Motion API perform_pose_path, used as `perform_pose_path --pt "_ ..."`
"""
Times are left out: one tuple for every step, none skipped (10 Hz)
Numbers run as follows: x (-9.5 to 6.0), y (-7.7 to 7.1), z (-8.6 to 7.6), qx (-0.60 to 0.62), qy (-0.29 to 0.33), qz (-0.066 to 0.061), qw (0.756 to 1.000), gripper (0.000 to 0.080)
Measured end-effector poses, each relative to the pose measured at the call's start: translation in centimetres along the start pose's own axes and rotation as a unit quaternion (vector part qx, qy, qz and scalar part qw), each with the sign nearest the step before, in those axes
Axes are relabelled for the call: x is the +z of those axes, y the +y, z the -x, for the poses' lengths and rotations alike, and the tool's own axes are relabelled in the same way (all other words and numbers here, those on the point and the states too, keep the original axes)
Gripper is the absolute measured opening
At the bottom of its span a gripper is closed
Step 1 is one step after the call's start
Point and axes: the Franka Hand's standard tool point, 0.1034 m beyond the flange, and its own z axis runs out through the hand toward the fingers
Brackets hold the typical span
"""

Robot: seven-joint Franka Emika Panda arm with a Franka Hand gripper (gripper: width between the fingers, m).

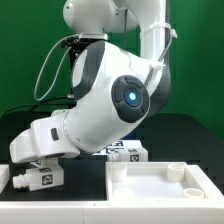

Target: Assemble one leg

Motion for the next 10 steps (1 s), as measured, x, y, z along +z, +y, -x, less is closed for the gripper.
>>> perform_pose_path --pt "0.3 -0.2 -0.2 -0.002 -0.004 0.0 1.0 0.0649" --pt "0.2 -0.2 -0.2 -0.001 -0.002 0.0 1.0 0.0649" --pt "0.3 -0.2 -0.2 -0.002 -0.003 0.0 1.0 0.0649" --pt "0.3 -0.2 -0.2 -0.002 -0.003 0.0 1.0 0.0649" --pt "0.3 -0.2 -0.2 -0.002 -0.003 0.0 1.0 0.0498" --pt "0.3 -0.2 -0.2 -0.002 -0.003 0.0 1.0 0.0328" --pt "-0.1 -0.4 0.0 -0.003 -0.007 -0.001 1.0 0.0328" --pt "-1.7 -1.1 0.4 -0.006 -0.013 -0.001 1.0 0.0284" --pt "-4.1 -2.2 1.7 0.002 -0.036 -0.023 0.999 0.0284" --pt "-6.7 -2.8 2.5 0.013 -0.036 -0.046 0.998 0.0284"
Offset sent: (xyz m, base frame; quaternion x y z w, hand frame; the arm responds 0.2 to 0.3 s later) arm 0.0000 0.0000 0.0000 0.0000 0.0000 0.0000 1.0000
